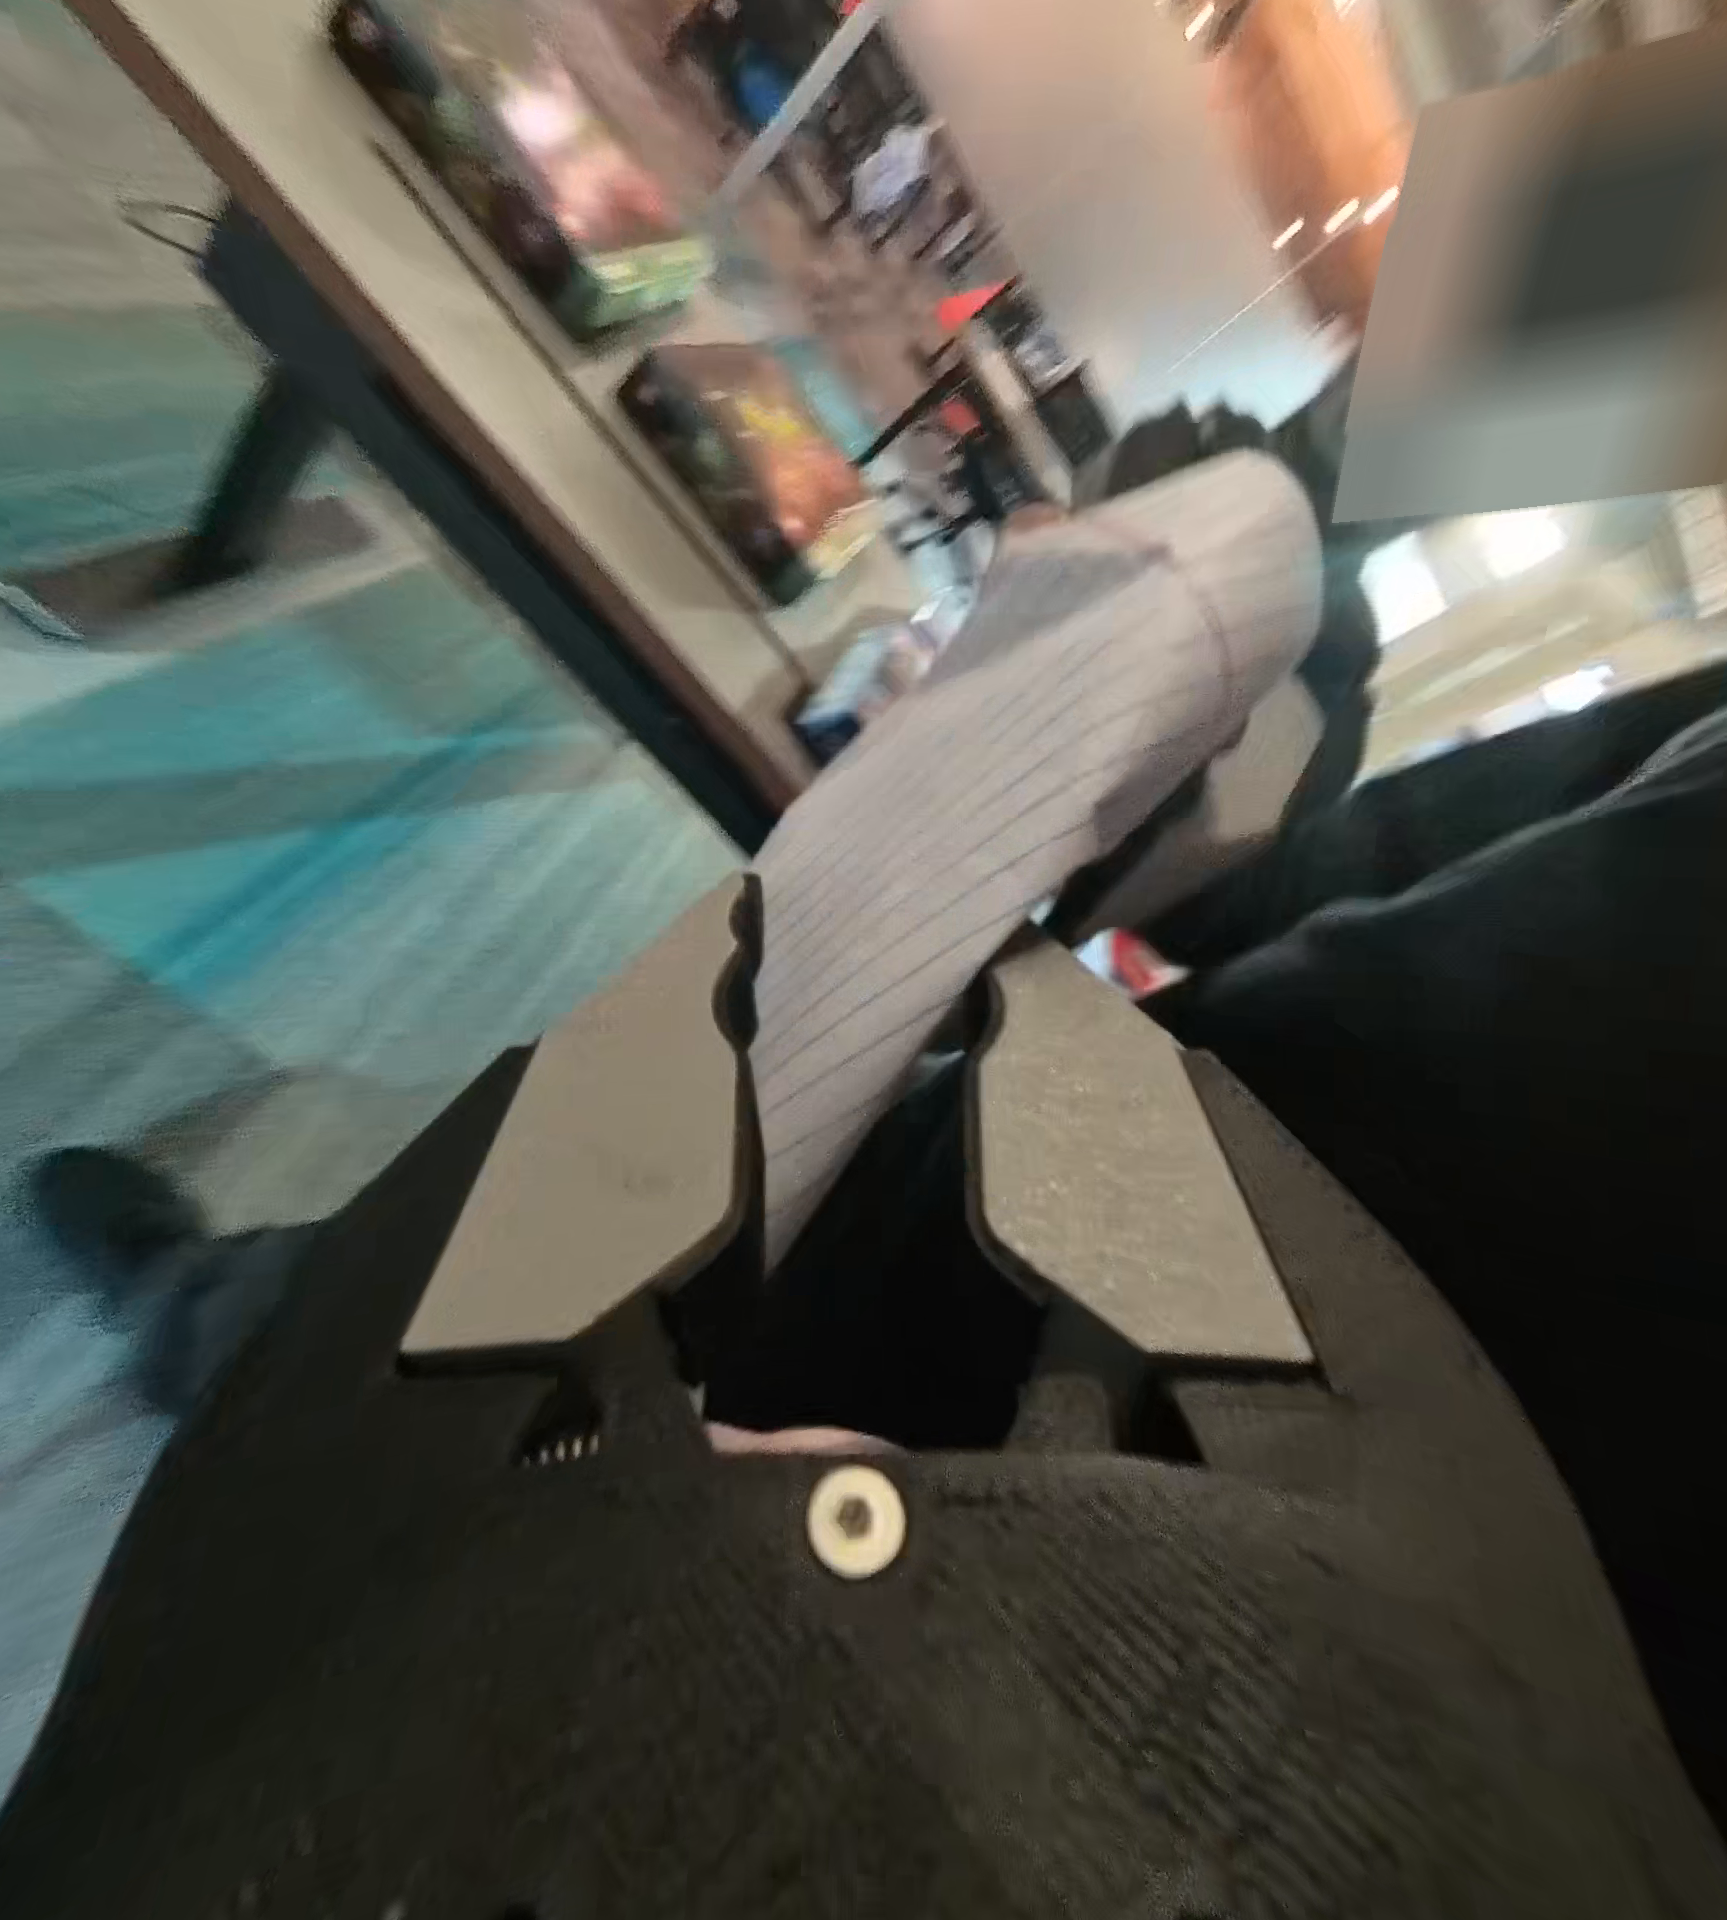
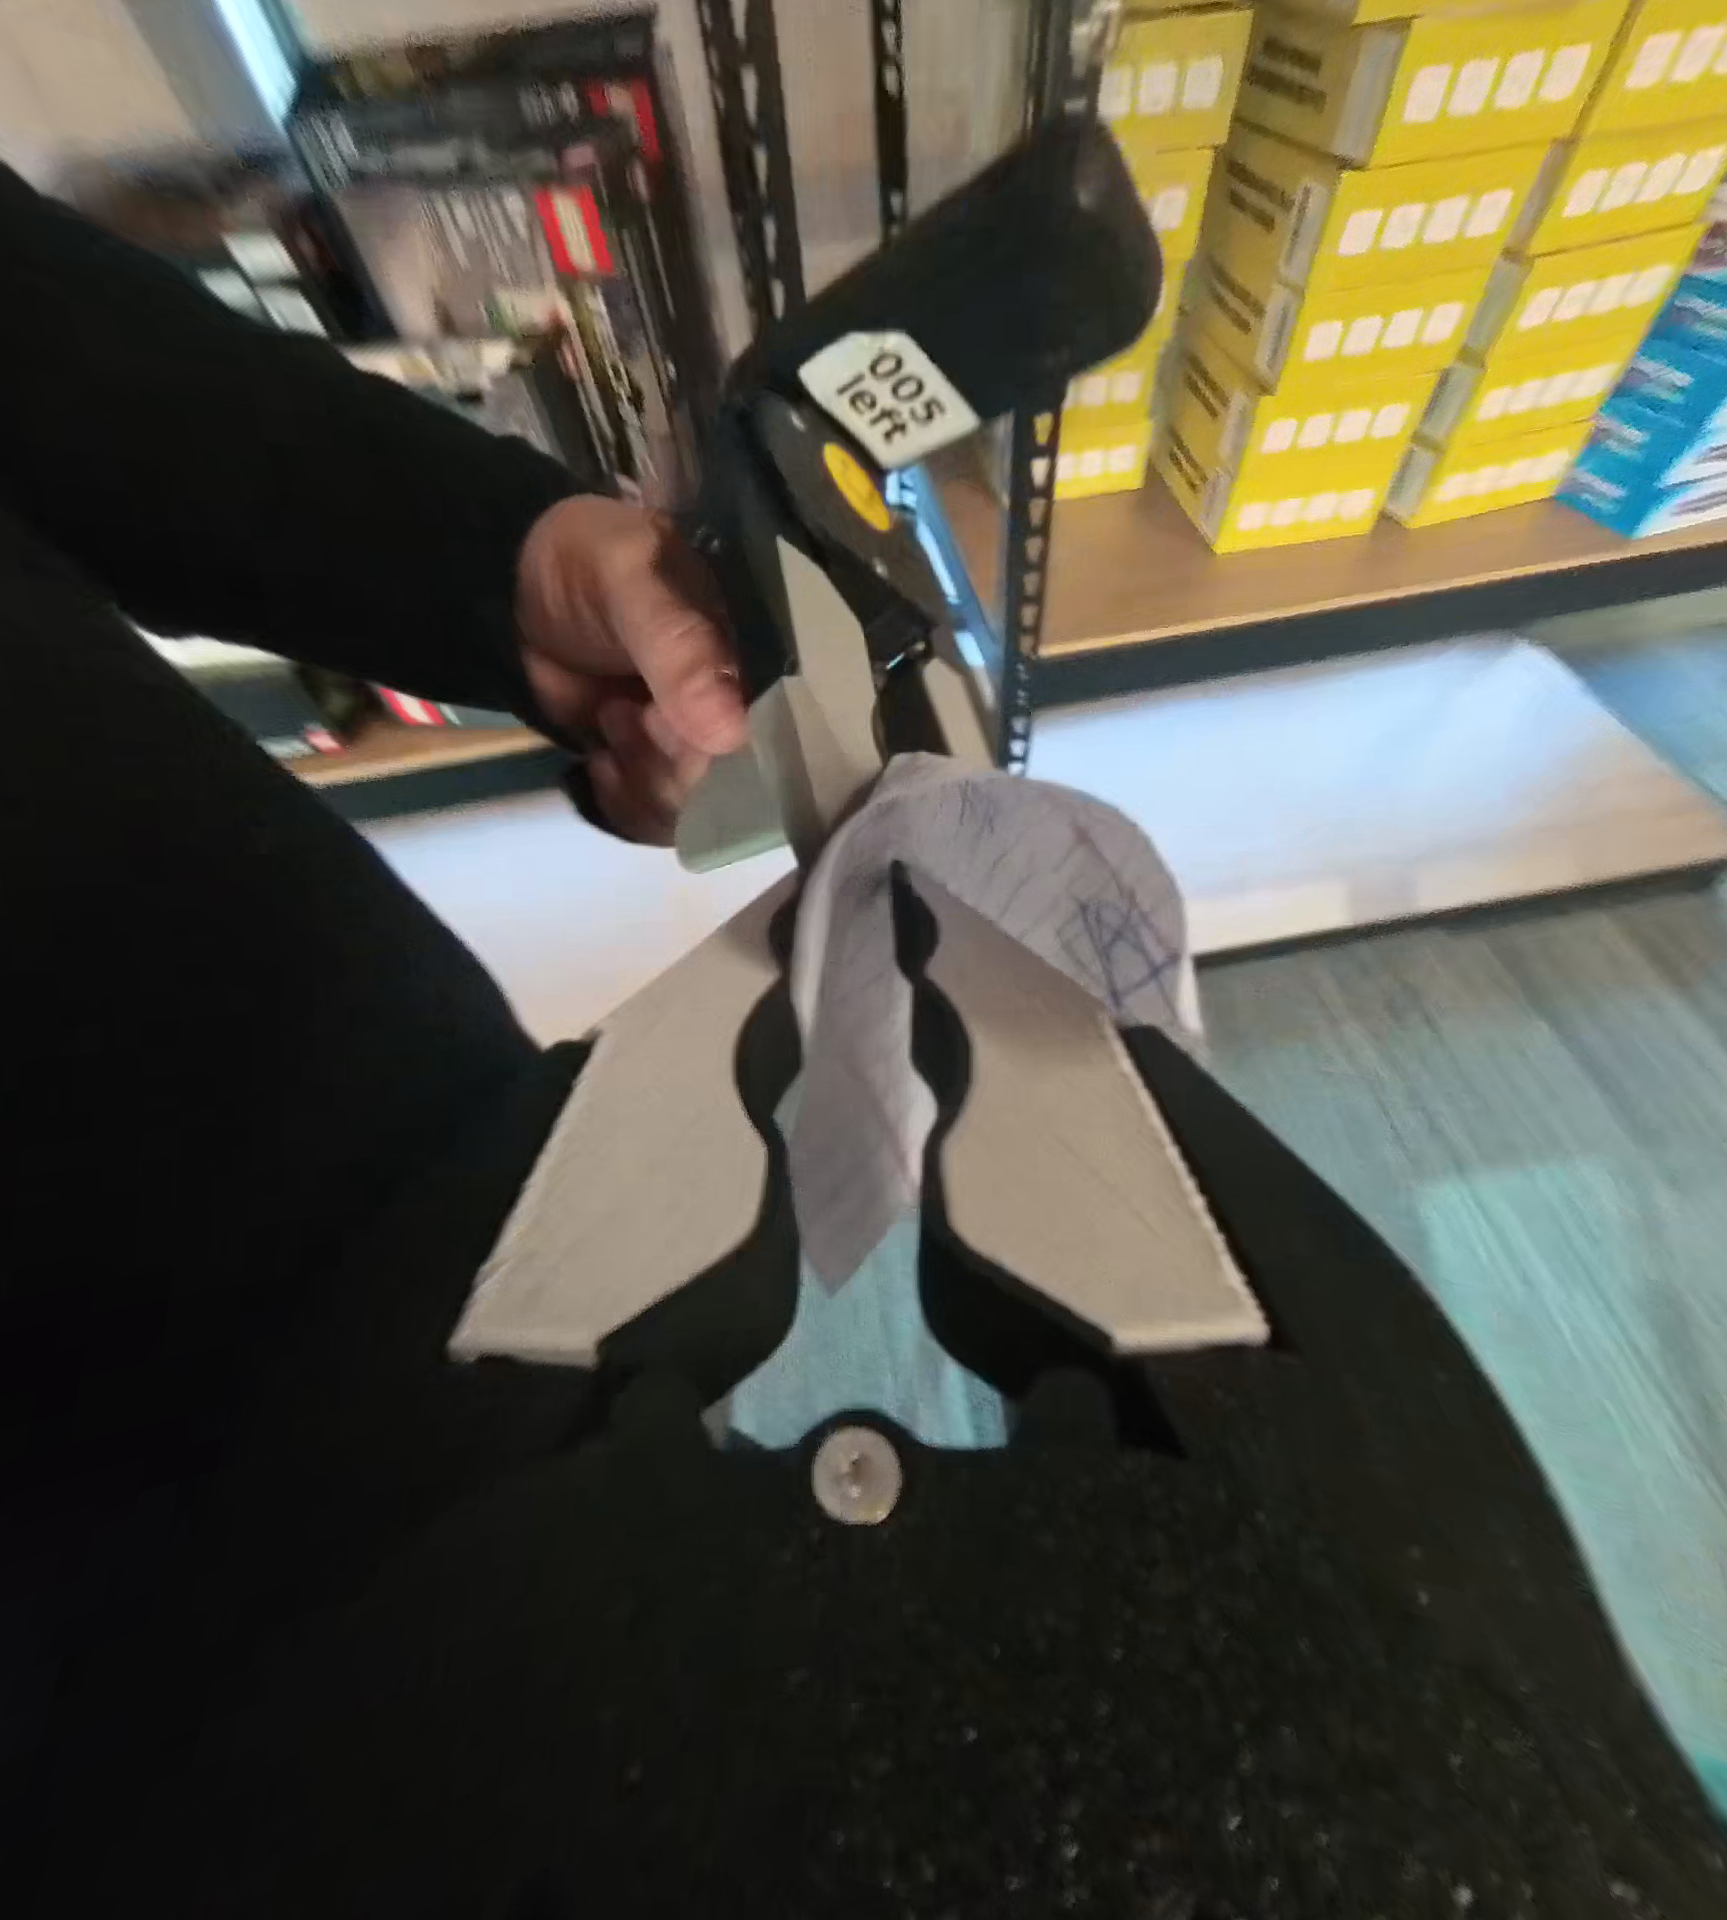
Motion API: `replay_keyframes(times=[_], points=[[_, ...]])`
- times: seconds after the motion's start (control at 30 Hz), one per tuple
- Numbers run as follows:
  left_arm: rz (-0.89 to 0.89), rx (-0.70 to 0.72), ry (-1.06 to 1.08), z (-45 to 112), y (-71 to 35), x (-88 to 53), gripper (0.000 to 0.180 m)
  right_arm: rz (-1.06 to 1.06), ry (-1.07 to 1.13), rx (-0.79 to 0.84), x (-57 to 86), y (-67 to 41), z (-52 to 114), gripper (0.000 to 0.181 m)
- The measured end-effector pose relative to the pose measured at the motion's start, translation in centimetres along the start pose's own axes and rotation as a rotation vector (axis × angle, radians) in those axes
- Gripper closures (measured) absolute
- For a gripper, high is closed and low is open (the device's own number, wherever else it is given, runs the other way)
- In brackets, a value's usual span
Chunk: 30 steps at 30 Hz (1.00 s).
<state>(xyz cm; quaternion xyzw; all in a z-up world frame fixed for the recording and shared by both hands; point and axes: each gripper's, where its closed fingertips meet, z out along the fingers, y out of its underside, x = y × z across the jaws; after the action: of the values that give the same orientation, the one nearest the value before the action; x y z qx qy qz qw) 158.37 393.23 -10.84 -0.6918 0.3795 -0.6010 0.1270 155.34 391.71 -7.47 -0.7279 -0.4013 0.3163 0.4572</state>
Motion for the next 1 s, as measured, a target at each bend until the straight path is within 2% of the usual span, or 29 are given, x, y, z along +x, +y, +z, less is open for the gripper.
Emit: replay_keyframes(times=[0.03,0.13,0.23,0.4,0.5,0.63,0.8,0.9,1.0], points=[[0.059,-0.025,-0.045,0.2,-1.9,-0.9,0.142,0.050,-0.061,0.024,2.0,-0.7,-0.6,0.181],[0.241,-0.073,-0.110,1.2,-7.4,-2.5,0.146,0.134,-0.203,0.126,8.3,-3.8,-3.3,0.181],[0.344,-0.112,-0.211,2.5,-11.9,-5.8,0.137,0.186,-0.198,0.132,15.7,-4.8,-4.9,0.181],[0.545,-0.071,-0.328,4.4,-19.0,-11.8,0.132,0.429,-0.255,0.217,25.3,-5.9,-6.6,0.181],[0.683,-0.129,-0.335,5.2,-22.6,-15.3,0.127,0.575,-0.265,0.266,31.5,-5.4,-7.4,0.181],[0.880,-0.184,-0.300,6.4,-28.3,-20.4,0.122,0.759,-0.294,0.260,40.0,-4.0,-8.3,0.181],[1.095,-0.124,-0.132,10.4,-38.2,-24.8,0.112,0.952,-0.275,0.257,50.1,-3.2,-8.8,0.181],[1.151,-0.178,0.009,12.9,-42.8,-26.4,0.100,1.021,-0.293,0.358,54.6,-5.1,-9.4,0.181],[1.181,-0.211,0.084,15.5,-46.7,-29.0,0.100,1.023,-0.190,0.287,59.1,-3.6,-9.0,0.181]])
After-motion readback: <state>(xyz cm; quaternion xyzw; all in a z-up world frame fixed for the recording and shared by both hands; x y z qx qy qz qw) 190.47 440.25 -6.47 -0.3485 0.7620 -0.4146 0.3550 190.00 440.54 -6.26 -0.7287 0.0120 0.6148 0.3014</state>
